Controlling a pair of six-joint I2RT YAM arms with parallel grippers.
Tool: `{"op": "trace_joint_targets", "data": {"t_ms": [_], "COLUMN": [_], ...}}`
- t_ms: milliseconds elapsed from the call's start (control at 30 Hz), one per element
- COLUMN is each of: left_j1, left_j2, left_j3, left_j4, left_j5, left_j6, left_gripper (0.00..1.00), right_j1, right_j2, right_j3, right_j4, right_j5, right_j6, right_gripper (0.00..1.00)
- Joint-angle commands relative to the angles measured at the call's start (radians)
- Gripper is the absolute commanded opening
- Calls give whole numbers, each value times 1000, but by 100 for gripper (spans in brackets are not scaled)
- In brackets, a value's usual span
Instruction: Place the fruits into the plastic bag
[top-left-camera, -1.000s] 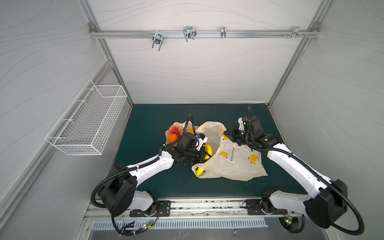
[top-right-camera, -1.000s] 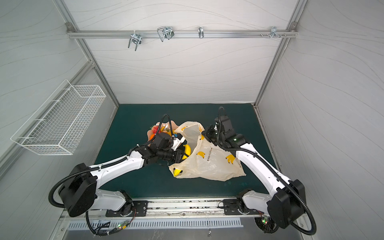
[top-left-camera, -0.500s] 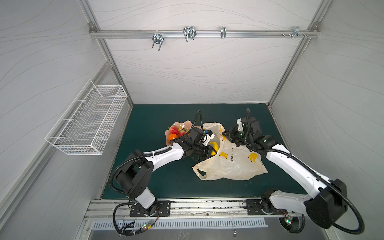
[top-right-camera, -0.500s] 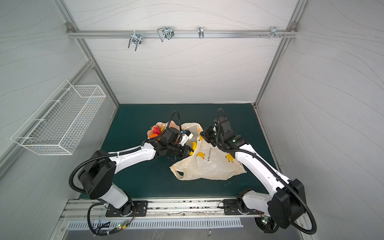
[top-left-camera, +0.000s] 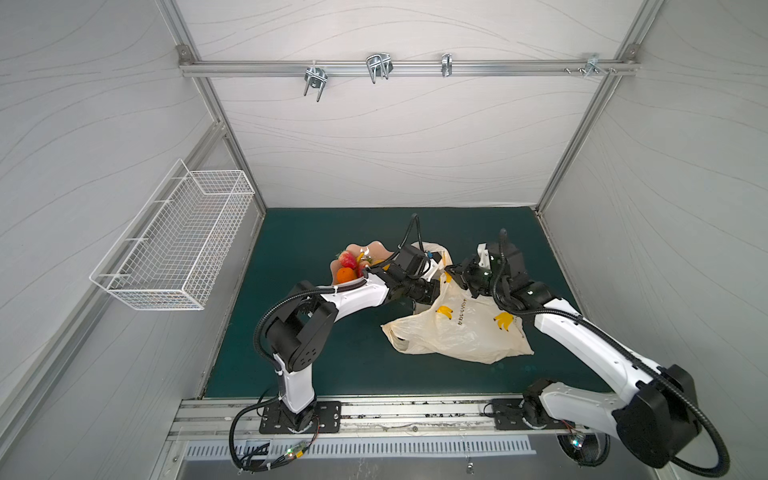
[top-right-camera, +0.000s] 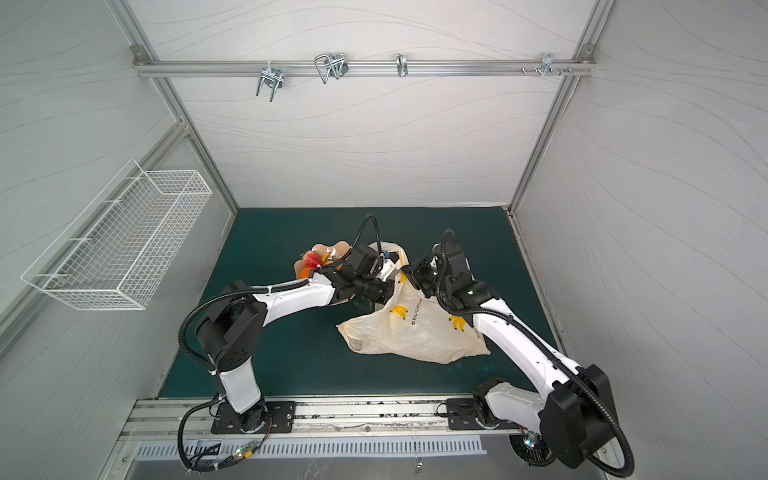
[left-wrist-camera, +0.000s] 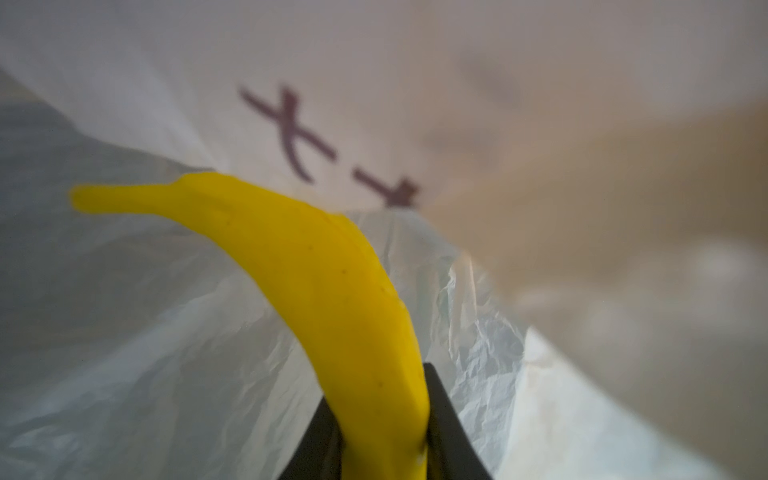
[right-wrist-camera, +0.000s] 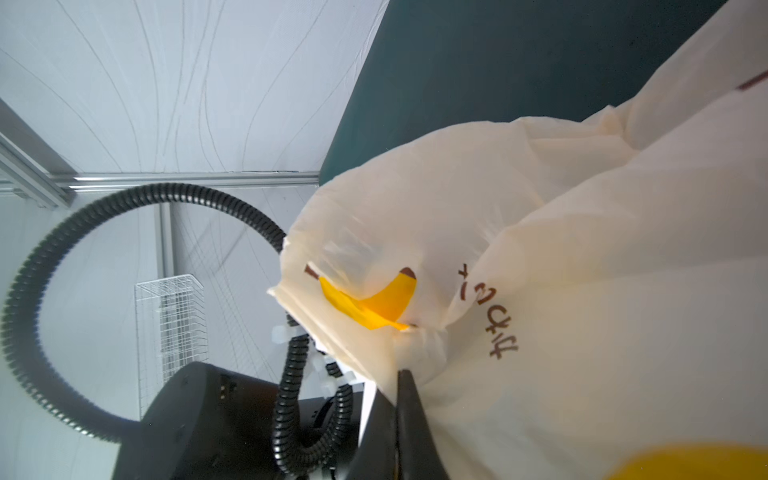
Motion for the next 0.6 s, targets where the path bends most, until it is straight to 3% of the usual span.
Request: {"op": "trace_joint_targets", "data": {"t_ms": [0,333,567], "left_j1": [-12,-38,-40], "left_j2": [46,119,89], "left_j3": [33,148,115], "left_j4": [81,32,75], "left_j5": [35,11,32], "left_j6": [-60,-82,-116], "left_gripper": [21,35,67], "right_j1": [-13,-39,-71], "right_j2": [-27,-51,-51], "right_j3": [-26,-138,-166], "right_j4": [102,262,303], "right_j5": [-21,-26,-57], "right_j6": [75,173,190], "right_gripper": [0,0,0]}}
